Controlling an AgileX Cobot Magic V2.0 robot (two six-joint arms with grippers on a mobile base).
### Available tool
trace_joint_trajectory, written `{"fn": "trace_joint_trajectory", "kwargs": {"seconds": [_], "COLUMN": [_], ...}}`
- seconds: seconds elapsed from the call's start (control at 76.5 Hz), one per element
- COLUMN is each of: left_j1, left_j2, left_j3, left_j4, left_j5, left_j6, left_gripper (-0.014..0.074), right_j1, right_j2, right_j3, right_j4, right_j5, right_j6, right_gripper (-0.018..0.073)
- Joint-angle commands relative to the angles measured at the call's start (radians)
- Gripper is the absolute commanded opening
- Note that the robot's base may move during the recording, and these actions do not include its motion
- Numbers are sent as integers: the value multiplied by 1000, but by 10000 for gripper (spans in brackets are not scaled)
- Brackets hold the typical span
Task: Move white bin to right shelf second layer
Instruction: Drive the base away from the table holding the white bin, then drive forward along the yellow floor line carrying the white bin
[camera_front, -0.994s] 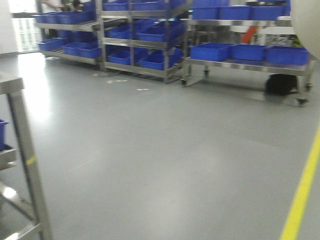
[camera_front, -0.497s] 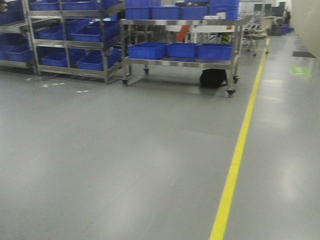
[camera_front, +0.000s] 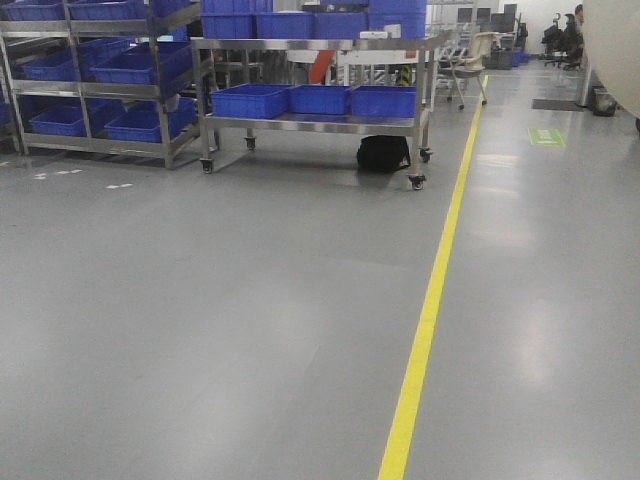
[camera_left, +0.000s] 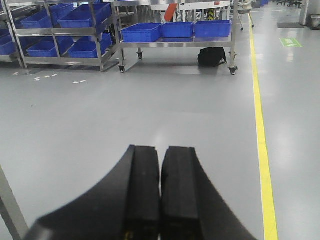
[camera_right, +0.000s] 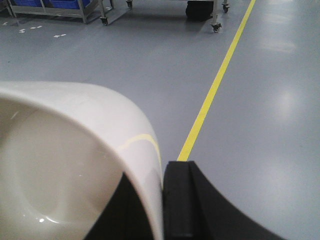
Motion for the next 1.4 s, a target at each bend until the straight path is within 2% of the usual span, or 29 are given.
{"fn": "trace_joint_trajectory", "kwargs": {"seconds": [0.0,1.386], "left_j1": [-6,-6], "left_j2": [-14,-14], "left_j3": [37,37], "left_j4": [0,0], "left_j5": [-87,-87], "left_j6": [-5,-5], "left_gripper": [85,85], "right_j1": [-6,-6], "right_j2": [1,15], "right_j3": [-30,-29], "right_j4": [-8,-8], "right_j5": [-109,-110], "right_j6": [-2,-2], "right_gripper": [55,55]}}
